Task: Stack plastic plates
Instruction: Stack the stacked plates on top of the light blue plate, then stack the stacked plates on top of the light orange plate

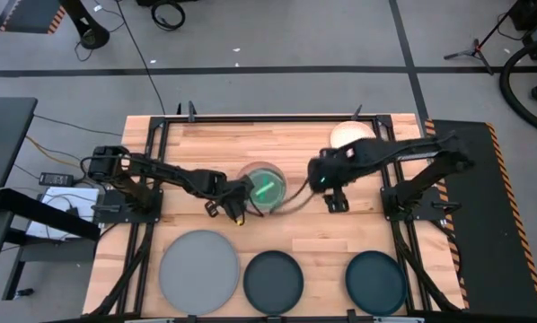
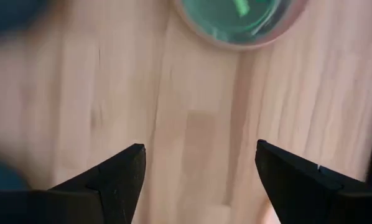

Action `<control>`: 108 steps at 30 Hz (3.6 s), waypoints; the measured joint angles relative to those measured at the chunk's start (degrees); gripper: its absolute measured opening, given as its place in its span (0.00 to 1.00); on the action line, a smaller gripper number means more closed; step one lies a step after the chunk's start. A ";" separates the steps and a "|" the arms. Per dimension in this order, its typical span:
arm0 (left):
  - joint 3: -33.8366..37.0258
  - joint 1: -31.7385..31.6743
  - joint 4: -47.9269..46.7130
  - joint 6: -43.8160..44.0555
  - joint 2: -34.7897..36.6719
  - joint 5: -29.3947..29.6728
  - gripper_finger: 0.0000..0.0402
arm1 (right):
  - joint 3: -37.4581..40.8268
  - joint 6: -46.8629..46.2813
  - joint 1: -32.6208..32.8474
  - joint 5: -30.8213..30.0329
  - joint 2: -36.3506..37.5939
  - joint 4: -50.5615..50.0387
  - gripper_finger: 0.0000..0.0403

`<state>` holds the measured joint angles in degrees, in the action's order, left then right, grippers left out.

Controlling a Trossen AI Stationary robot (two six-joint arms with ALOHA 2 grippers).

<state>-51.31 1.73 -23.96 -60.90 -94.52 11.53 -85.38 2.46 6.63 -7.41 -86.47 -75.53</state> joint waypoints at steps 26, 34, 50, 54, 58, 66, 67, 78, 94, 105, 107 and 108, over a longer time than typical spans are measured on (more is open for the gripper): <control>-1.71 11.30 -24.64 77.02 19.35 3.82 0.48 | 0.02 -4.84 -23.09 5.83 -20.05 22.09 0.70; 10.81 19.64 -9.26 102.93 33.62 9.17 0.44 | -0.02 -20.06 -31.27 15.34 -25.37 31.93 0.63; 13.11 20.61 -7.08 108.22 36.44 13.77 0.44 | -0.17 -19.72 -28.23 16.08 -28.48 40.28 0.60; 13.11 20.60 -7.08 108.19 36.44 13.77 0.44 | -0.13 -19.43 -29.00 16.60 -29.68 41.22 0.60; 13.11 20.60 -6.85 108.21 36.42 13.78 0.44 | -0.15 -19.15 -28.36 17.15 -31.28 42.30 0.59; 13.11 20.62 -7.31 108.08 36.42 13.79 0.44 | -0.13 -20.92 -26.72 10.64 -33.80 42.57 0.53; 13.11 20.62 -7.29 108.06 36.42 13.77 0.44 | -0.13 -20.96 -26.63 10.18 -33.80 42.68 0.52; 13.11 20.62 -7.81 108.10 36.42 13.77 0.44 | -0.56 -24.83 -26.61 16.30 -33.80 43.70 0.40; 13.11 20.55 -10.25 106.38 36.41 14.19 0.44 | -3.39 -20.14 -26.94 13.67 -34.99 40.81 0.47; 13.11 20.51 -10.55 105.27 36.39 14.52 0.44 | -2.95 -21.16 -22.81 14.73 -36.16 42.48 0.45; 13.11 19.87 -10.38 105.37 36.42 14.04 0.44 | -2.95 -22.00 -22.53 14.77 -36.16 42.01 0.44; 12.95 19.33 -10.33 105.50 36.42 13.04 0.44 | -2.95 -22.22 -22.47 14.79 -36.16 41.83 0.43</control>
<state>-38.36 21.06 -34.30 44.60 -58.11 24.57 -88.33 -19.76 -15.85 7.38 -122.63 -33.70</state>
